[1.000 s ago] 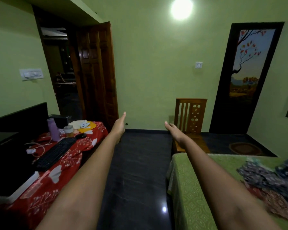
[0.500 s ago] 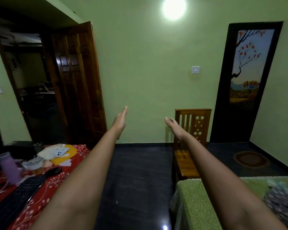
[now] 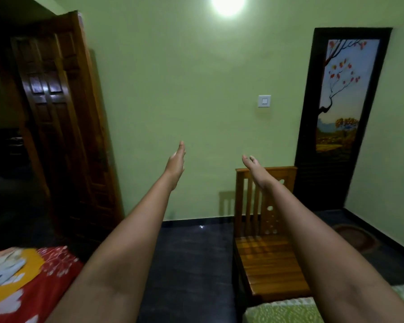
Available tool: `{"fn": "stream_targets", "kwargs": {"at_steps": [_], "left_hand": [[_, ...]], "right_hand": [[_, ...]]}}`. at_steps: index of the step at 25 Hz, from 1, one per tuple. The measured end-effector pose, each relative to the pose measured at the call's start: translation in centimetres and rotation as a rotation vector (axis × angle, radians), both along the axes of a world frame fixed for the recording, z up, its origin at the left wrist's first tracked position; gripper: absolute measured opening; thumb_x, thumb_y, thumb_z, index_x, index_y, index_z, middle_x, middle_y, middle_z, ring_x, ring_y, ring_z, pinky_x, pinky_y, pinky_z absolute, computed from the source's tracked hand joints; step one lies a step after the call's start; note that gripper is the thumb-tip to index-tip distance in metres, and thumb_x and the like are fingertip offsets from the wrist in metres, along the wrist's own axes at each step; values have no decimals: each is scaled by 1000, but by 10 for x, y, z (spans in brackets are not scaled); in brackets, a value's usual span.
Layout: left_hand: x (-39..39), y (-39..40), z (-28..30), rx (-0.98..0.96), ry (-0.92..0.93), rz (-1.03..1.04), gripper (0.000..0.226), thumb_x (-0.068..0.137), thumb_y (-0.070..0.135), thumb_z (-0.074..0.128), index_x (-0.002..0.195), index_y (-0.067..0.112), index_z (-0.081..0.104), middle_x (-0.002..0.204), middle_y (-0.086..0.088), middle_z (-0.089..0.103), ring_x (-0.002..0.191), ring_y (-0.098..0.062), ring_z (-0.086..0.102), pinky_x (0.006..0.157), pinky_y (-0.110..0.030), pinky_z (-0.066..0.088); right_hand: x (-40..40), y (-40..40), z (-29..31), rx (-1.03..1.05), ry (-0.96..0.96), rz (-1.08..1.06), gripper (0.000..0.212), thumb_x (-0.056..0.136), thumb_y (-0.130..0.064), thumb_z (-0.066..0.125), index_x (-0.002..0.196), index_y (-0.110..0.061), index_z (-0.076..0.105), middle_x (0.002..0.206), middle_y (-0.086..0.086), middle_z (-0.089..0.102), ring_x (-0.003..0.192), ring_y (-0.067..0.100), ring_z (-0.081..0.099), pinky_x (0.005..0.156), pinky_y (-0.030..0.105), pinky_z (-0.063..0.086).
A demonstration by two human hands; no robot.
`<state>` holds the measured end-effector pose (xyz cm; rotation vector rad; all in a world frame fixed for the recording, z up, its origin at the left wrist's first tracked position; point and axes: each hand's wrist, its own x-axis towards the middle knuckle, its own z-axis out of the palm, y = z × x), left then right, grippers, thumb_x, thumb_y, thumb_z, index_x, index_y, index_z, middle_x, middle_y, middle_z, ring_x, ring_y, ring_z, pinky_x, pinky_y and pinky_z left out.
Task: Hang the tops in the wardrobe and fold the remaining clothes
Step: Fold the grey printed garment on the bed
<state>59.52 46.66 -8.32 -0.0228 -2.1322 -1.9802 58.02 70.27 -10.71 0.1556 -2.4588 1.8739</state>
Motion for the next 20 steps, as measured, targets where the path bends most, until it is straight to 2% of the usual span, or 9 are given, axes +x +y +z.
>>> {"fn": "stream_targets", "kwargs": {"at_steps": [2, 6, 10, 13, 15, 16, 17, 20], "left_hand": [[-52, 29, 1, 11, -13, -67, 67, 97, 59, 26, 149, 17, 27, 154, 0, 31, 142, -17, 28, 113, -37, 24], [-141, 122, -16, -22, -40, -311, 69, 96, 61, 24, 150, 18, 26, 155, -1, 28, 144, -22, 24, 118, -44, 19], [-198, 238, -15, -43, -63, -619, 72, 96, 61, 22, 151, 14, 21, 157, -3, 23, 144, -24, 22, 119, -43, 16], [-207, 313, 5, -22, -65, -904, 72, 96, 61, 23, 151, 14, 21, 155, 2, 27, 143, -19, 24, 114, -35, 21], [-207, 351, 13, -47, -56, -1022, 94, 81, 80, 29, 150, 17, 24, 149, 8, 32, 138, -15, 29, 113, -33, 22], [-208, 373, 11, -81, -41, -1059, 110, 68, 92, 30, 151, 20, 23, 153, 6, 29, 140, -16, 27, 116, -39, 19], [-205, 392, 6, -110, -28, -1110, 114, 63, 95, 28, 151, 23, 23, 156, 3, 25, 143, -20, 23, 118, -45, 17], [-175, 432, -10, -138, -6, -1322, 82, 87, 75, 20, 150, 22, 24, 157, 0, 25, 144, -22, 23, 118, -47, 19]], "right_hand": [[-32, 33, -2, -6, 3, -76, 77, 92, -63, 37, 153, -23, 10, 158, 8, 16, 144, 31, 18, 114, 49, 18], [-68, 126, -17, -70, -45, -288, 90, 83, -71, 43, 153, -25, 9, 158, 7, 17, 144, 30, 21, 115, 45, 19], [-52, 210, -17, -82, 25, -669, 78, 95, -53, 41, 152, -9, 11, 158, 6, 17, 145, 22, 18, 115, 35, 14], [-19, 259, -12, -32, 55, -934, 75, 97, -53, 39, 152, -8, 15, 158, 5, 17, 145, 22, 18, 116, 37, 14], [10, 275, -7, -49, 51, -1076, 76, 97, -54, 37, 152, -10, 12, 158, 6, 16, 145, 24, 19, 115, 39, 16], [26, 281, -7, -49, 41, -1141, 77, 96, -56, 37, 153, -11, 11, 159, 6, 16, 145, 25, 19, 115, 40, 16], [42, 283, -9, -47, 23, -1198, 78, 95, -58, 36, 153, -12, 10, 159, 5, 14, 145, 26, 19, 116, 42, 16], [92, 282, -24, -81, -24, -1339, 82, 92, -65, 35, 154, -18, 7, 160, 5, 9, 145, 29, 16, 116, 47, 17]]}}
